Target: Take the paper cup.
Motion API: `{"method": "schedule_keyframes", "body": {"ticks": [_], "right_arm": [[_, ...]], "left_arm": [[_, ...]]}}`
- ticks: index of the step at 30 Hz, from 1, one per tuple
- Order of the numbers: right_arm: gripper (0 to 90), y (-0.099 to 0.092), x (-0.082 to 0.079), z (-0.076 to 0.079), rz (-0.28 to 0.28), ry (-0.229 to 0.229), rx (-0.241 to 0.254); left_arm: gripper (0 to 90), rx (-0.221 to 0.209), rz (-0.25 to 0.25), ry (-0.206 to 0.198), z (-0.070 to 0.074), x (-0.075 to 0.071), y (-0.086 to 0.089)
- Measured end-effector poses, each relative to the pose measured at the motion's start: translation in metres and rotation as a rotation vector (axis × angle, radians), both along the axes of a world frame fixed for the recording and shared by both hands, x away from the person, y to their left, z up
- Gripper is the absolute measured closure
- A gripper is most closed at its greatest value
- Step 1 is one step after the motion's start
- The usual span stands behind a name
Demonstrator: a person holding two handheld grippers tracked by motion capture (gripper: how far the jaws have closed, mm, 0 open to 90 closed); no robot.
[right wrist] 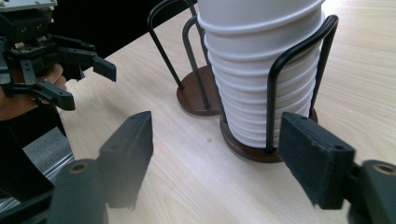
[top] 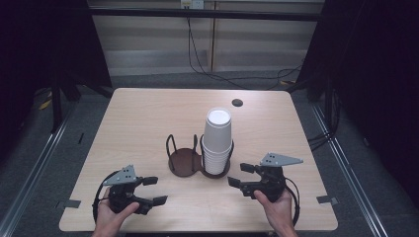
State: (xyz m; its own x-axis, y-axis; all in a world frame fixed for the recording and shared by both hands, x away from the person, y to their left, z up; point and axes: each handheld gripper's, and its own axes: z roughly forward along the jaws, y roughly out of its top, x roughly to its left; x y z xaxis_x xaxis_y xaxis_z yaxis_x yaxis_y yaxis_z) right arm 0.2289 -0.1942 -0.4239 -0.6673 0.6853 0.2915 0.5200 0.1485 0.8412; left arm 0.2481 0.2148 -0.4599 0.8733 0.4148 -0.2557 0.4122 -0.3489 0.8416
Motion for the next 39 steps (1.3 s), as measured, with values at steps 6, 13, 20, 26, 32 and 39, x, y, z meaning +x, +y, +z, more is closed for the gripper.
{"method": "schedule_keyframes", "body": {"ticks": [6,13,20,26,32,39], "right_arm": [[22.0,0.002,0.005,0.005,0.022,0.007,-0.031],[20.7,0.005,0.008,0.019,0.037,-0.013,-0.033],[20.2,0.009,0.019,0.031,0.040,-0.005,-0.037],[15.8,0.014,0.026,0.035,0.059,-0.004,-0.037],[14.9,0.013,0.033,0.056,0.061,-0.022,-0.043],[14.5,0.014,0.040,0.072,0.060,-0.041,-0.048]], "left_arm": [[21.2,-0.001,-0.002,0.001,0.000,0.000,-0.001],[21.2,-0.003,-0.002,0.000,0.000,-0.001,-0.001],[18.8,-0.001,0.008,0.011,-0.001,0.001,-0.001],[18.9,-0.003,-0.001,0.011,0.000,0.000,0.000],[17.9,-0.011,0.004,0.021,-0.001,0.002,0.001],[18.4,0.003,0.002,0.017,-0.001,0.001,-0.001]]}}
